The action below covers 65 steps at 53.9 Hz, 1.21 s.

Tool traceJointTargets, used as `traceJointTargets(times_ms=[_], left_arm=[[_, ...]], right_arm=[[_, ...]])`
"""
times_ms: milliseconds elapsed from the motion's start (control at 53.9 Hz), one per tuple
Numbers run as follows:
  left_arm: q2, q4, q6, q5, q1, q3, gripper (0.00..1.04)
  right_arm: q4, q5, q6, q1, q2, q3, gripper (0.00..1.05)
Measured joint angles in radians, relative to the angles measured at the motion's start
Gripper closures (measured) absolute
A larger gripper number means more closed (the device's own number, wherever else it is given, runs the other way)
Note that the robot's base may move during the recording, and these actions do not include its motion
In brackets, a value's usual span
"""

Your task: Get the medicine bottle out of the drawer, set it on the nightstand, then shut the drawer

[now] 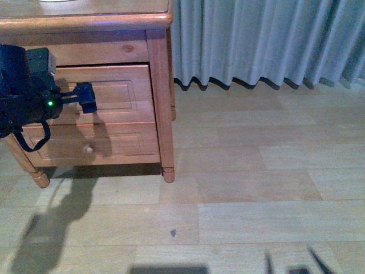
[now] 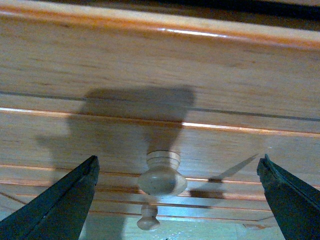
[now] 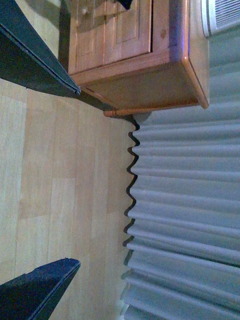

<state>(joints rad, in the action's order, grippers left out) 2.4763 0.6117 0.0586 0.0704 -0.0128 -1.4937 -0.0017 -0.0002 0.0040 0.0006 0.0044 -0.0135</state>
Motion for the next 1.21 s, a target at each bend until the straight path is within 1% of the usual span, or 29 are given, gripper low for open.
traceJointTargets(times_ms=[223,353,371,427,557,575,668,742,798,1002,1206], left_arm=[[0.022,0.012,-0.046,0.034,0.011,-0.014,0.07],[0.033,0.013,-0.051,0.036,0.012,-0.019,0.08],[0.033,0.014,-0.052,0.036,0.012,-0.019,0.10],[0.033,0.019,-0.054,0.035,0.010,-0.019,0.24],[0.033,0.031,-0.061,0.034,-0.003,-0.019,0.51],[0.033,0.031,-0.062,0.034,-0.005,-0.019,0.53],[0.033,0.037,-0.072,0.031,-0.011,-0.019,0.68],[0.033,0.040,-0.076,0.034,-0.016,-0.019,0.77],[0.033,0.046,-0.081,0.034,-0.016,-0.015,0.79],[0.018,0.105,-0.090,0.034,-0.015,0.047,0.80],[-0.078,0.230,-0.086,0.027,-0.011,0.272,0.81]], right_arm=[[0.000,0.000,0.000,0.000,0.000,0.000,0.07],[0.000,0.000,0.000,0.000,0.000,0.000,0.07],[0.000,0.000,0.000,0.000,0.000,0.000,0.07],[0.000,0.000,0.000,0.000,0.000,0.000,0.07],[0.000,0.000,0.000,0.000,0.000,0.000,0.07],[0.000,0.000,0.000,0.000,0.000,0.000,0.07],[0.000,0.000,0.000,0.000,0.000,0.000,0.07],[0.000,0.000,0.000,0.000,0.000,0.000,0.07],[0.000,0.000,0.000,0.000,0.000,0.000,0.07],[0.000,0.000,0.000,0.000,0.000,0.000,0.07],[0.000,0.000,0.000,0.000,0.000,0.000,0.07]])
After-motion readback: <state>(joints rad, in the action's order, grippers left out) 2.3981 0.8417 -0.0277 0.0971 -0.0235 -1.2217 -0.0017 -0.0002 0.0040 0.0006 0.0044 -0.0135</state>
